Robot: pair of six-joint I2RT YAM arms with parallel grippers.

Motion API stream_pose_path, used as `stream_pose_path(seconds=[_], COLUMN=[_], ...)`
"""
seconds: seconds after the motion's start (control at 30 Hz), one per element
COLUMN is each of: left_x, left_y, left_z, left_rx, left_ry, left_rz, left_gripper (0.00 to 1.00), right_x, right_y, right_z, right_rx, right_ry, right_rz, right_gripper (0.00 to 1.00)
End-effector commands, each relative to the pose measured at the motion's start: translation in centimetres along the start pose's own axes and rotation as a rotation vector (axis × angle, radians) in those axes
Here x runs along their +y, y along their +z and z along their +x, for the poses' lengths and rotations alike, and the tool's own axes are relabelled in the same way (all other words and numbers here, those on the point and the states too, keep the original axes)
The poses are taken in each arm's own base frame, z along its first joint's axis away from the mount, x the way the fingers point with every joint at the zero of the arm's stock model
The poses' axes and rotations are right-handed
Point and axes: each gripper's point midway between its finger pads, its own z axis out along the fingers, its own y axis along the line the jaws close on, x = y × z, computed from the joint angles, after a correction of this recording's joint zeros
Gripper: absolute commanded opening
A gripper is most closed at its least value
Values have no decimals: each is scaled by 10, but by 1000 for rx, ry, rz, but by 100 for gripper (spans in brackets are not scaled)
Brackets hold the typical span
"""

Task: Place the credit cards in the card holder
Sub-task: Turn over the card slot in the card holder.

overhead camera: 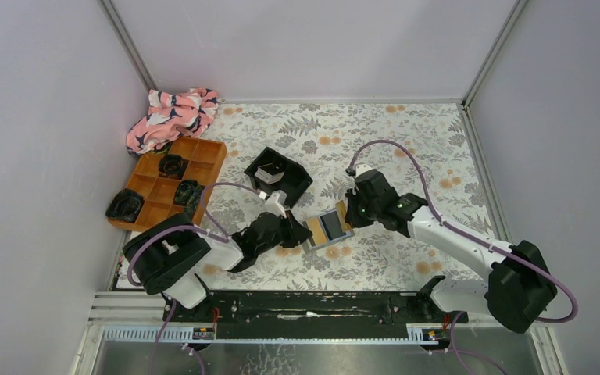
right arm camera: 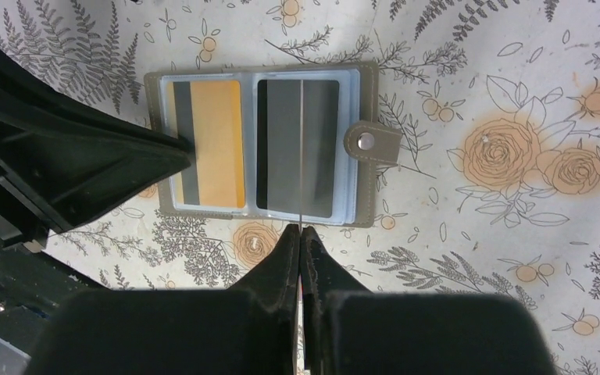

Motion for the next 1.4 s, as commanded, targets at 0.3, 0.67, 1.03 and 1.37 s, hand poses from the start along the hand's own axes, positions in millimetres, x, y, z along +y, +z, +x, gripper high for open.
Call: stream_pose_path(seconds=[0.3,0.67,1.03,1.37], left_x=[11,18,18,18], left_y=[10,11,12,12], left_z=[8,10,10,10], left_rx=[31,42,50,55], left_ry=[53,60,64,69], left_rz=[-97,-136,-146,-151], left_gripper=[16,13,12,11], right_x=[-13,-28,-27,-20], right_y=[22,19,24,20], right_z=[1,-8,0,-5], right_rx=[87,69,82,66], right_ry=[-33,-3,34,54], right_rz=[116,162,94,57], right_gripper=[0,0,0,0])
